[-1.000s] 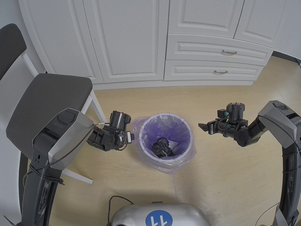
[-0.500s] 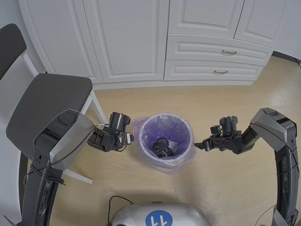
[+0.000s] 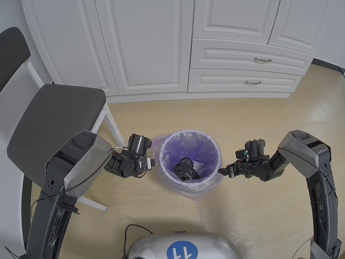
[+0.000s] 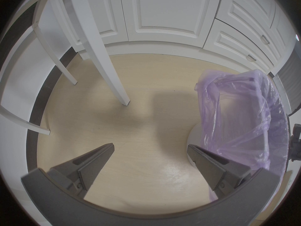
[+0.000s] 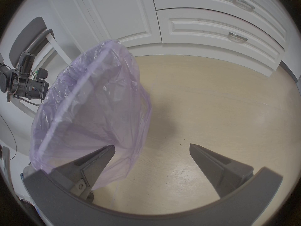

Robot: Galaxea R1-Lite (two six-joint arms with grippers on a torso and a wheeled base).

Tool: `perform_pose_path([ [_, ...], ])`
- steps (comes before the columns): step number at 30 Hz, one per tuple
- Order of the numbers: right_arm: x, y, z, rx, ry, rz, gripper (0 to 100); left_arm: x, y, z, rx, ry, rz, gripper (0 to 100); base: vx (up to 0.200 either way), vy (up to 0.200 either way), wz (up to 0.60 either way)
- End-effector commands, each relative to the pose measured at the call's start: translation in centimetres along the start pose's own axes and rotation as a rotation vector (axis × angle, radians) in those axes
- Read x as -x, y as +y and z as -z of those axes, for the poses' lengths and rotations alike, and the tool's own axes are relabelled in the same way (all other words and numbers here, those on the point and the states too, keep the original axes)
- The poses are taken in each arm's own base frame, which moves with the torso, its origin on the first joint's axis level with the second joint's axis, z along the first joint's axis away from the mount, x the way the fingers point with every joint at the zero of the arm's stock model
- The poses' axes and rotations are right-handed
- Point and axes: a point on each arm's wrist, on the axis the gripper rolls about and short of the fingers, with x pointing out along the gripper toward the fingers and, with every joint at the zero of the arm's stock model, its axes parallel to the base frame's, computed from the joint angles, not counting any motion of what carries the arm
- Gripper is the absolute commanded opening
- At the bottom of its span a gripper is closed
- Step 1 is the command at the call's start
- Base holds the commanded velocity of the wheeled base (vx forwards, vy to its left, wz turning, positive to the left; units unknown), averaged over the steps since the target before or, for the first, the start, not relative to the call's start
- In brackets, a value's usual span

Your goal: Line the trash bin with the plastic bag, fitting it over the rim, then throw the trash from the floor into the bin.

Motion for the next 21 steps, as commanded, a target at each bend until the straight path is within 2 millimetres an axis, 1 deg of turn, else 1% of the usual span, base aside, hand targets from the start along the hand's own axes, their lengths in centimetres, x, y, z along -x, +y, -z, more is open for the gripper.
perform_pose_path([
  [1, -0.4, 0.0, 0.4, -0.002, 0.005, -0.001, 100, 0.1, 0.1, -0.2, 0.003, -0.006, -0.005, 100, 0.0, 0.0, 0.0],
  [4, 0.0, -0.2, 0.1, -0.003, 0.002, 0.002, 100, 0.6, 0.2, -0.6, 0.005, -0.015, -0.012, 100, 0.0, 0.0, 0.0],
  [5, 0.3, -0.4, -0.2, -0.004, -0.005, 0.007, 100, 1.2, 0.2, -1.2, 0.008, -0.026, -0.017, 100, 0.0, 0.0, 0.0],
  [6, 0.3, -0.4, -0.3, -0.003, -0.008, 0.007, 100, 1.4, 0.2, -1.3, 0.008, -0.028, -0.019, 100, 0.0, 0.0, 0.0],
  [10, 1.0, -0.8, -1.1, -0.005, -0.026, 0.018, 100, 3.5, 0.5, -2.4, -0.005, -0.037, -0.021, 100, 0.0, 0.0, 0.0],
  [11, 1.1, -1.0, -1.1, -0.007, -0.028, 0.021, 100, 3.7, 0.6, -2.5, -0.006, -0.037, -0.021, 100, 0.0, 0.0, 0.0],
  [16, 2.2, -1.7, -2.1, -0.009, -0.052, 0.039, 100, 5.8, 0.5, -3.5, -0.01, -0.057, -0.013, 100, 0.0, 0.0, 0.0],
  [17, 2.2, -1.7, -2.1, -0.009, -0.052, 0.039, 100, 5.8, 0.5, -3.5, -0.01, -0.057, -0.013, 100, 0.0, 0.0, 0.0],
  [18, 2.6, -1.8, -2.5, -0.009, -0.059, 0.042, 100, 6.5, 0.4, -3.8, -0.011, -0.063, -0.006, 100, 0.0, 0.0, 0.0],
  [21, 3.2, -2.2, -2.9, -0.013, -0.068, 0.052, 100, 7.1, 0.0, -3.9, -0.015, -0.071, 0.004, 100, 0.0, 0.0, 0.0],
])
